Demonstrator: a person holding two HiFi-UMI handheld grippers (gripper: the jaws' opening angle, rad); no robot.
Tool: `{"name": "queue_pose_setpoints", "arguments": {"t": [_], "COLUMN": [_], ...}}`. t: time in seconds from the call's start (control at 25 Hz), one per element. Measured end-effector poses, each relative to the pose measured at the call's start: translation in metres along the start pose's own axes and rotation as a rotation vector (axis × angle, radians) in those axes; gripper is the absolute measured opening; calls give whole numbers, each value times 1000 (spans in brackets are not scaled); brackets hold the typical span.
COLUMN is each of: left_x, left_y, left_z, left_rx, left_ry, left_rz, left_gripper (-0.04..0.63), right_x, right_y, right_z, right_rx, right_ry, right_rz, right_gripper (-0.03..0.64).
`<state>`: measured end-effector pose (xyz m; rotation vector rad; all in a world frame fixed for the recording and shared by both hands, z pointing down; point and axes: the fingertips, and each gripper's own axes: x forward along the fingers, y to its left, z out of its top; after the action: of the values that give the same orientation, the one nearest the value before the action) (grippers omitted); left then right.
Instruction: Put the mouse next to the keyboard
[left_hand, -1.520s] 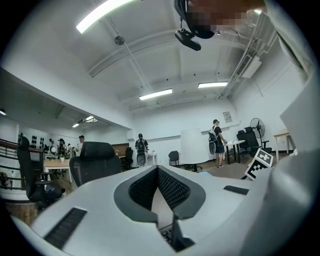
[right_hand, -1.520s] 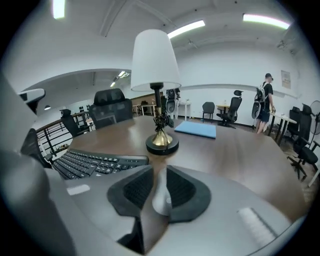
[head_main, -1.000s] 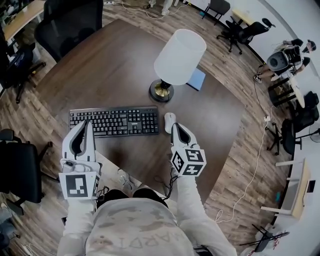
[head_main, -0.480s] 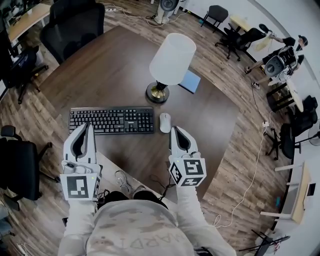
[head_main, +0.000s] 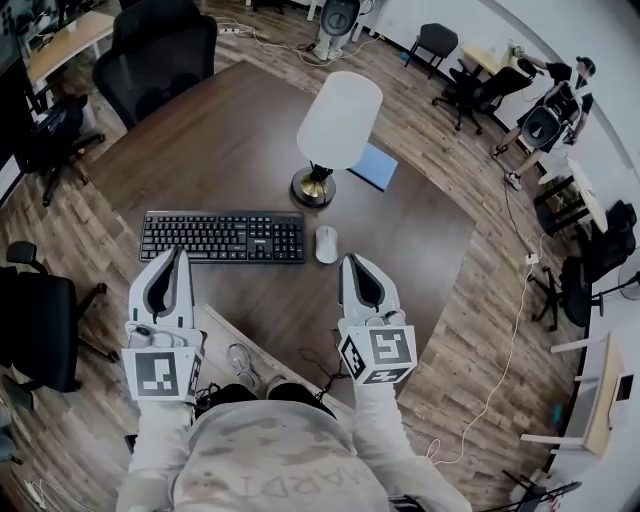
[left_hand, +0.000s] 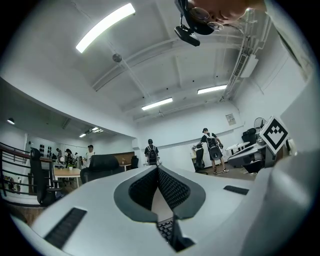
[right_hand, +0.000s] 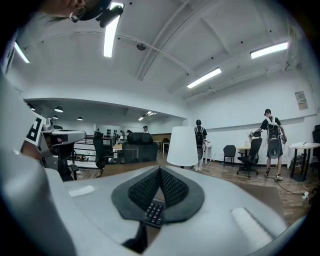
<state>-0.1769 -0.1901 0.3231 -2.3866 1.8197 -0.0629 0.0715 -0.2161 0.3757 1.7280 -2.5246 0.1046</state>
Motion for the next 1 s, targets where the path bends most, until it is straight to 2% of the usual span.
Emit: {"name": "queue_pose_setpoints", "arguments": {"t": [0.4, 1.0], "left_x": [-25, -56], "left_y": [-18, -39], "left_z": [20, 33], "left_rx": [15, 30], "left_ry": [-28, -48], "left_rz": [25, 46], "left_gripper": [6, 6], "right_x": [-39, -79], "right_y": [-2, 7], "right_z": [35, 60], "right_rx": [-3, -32], "right_ry": [-82, -164], "right_rz": [23, 58], "right_gripper": [9, 9]}}
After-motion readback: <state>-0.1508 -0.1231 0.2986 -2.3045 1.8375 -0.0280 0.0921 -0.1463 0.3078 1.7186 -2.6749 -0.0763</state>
